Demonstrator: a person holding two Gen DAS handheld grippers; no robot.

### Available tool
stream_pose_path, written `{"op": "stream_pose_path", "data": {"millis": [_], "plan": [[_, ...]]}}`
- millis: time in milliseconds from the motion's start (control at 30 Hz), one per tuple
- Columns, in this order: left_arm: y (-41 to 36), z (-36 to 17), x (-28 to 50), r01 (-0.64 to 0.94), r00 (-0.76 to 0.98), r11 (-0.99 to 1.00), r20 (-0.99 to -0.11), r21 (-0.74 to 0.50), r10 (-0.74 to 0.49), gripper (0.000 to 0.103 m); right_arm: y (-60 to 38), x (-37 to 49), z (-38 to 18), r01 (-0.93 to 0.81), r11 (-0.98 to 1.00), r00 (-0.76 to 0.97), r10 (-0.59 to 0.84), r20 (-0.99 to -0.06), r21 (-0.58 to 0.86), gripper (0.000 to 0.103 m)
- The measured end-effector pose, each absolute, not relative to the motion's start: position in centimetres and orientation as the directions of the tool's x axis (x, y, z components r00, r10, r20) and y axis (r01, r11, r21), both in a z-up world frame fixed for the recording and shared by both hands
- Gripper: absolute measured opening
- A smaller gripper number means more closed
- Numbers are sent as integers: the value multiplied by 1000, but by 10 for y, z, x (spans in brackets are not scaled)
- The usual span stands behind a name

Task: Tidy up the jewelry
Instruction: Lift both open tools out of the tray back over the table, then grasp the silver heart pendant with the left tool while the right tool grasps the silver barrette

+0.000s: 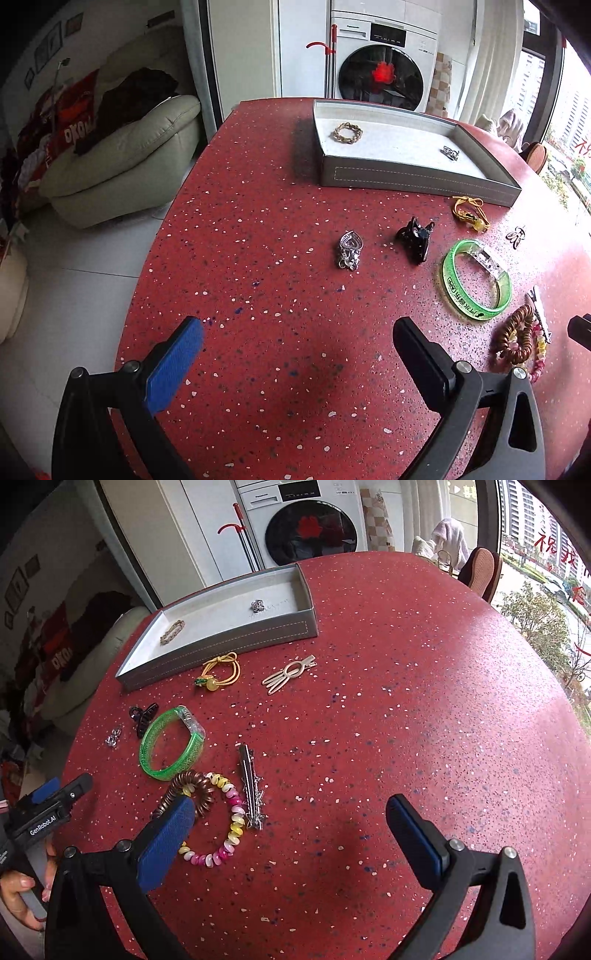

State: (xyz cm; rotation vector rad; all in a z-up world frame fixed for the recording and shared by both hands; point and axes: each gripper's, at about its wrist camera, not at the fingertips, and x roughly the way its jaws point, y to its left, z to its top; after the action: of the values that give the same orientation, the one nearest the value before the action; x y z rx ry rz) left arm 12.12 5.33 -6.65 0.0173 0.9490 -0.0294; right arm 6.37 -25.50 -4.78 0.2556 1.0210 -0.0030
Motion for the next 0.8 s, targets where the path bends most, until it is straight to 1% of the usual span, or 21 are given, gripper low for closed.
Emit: {"op": "stream_pose_path", "data": {"millis": [367, 533, 600, 767, 800], "plan": [[52, -68, 145, 37, 581, 999, -814, 11, -13, 103, -245, 81, -47, 131, 972, 520, 102, -848, 197, 102], [47, -68, 157, 56, 589, 998, -808, 24, -13, 103, -237, 93, -50, 123, 973, 520, 105, -848, 196, 91], [44, -68, 161, 66, 590, 997, -807, 31, -13, 103, -233, 97, -52, 118, 975, 516, 104, -850, 191, 81], [36, -73, 170, 85, 579, 996, -815, 38, -18, 103, -228, 105, -60, 113, 977, 496, 101, -862, 179, 66], [35, -74, 171, 90, 578, 995, -816, 40, -20, 99, -227, 106, -62, 111, 978, 492, 99, -865, 175, 62]]}}
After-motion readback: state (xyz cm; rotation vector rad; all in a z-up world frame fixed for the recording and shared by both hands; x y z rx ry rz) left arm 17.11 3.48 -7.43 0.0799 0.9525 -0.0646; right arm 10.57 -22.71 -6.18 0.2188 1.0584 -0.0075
